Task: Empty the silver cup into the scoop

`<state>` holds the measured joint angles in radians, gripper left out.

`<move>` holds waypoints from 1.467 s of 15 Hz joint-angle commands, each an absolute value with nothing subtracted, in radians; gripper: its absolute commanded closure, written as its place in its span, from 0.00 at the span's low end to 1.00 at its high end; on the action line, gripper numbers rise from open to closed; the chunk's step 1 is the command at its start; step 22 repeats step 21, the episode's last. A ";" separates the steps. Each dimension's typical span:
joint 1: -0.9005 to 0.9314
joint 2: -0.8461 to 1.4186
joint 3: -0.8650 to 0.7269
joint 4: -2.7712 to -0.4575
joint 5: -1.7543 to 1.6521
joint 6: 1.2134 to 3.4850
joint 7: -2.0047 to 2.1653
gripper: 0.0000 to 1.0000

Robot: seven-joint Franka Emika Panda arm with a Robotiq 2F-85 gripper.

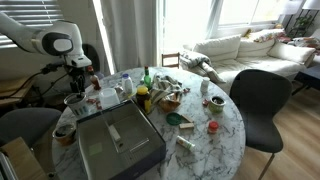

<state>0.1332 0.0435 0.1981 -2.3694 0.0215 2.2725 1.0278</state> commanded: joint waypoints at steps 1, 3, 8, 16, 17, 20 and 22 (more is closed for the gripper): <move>0.142 -0.039 0.170 -2.386 -0.025 2.197 1.049 0.03; 0.135 -0.105 0.164 -2.400 0.021 2.180 0.988 0.00; 0.120 -0.290 0.129 -2.404 0.151 2.129 0.847 0.00; 0.079 -0.434 0.061 -2.352 0.328 1.875 0.681 0.00; 0.067 -0.445 0.056 -2.351 0.339 1.857 0.679 0.00; 0.043 -0.436 0.081 -2.341 0.327 1.867 0.695 0.00; 0.039 -0.442 0.079 -2.338 0.331 1.860 0.693 0.00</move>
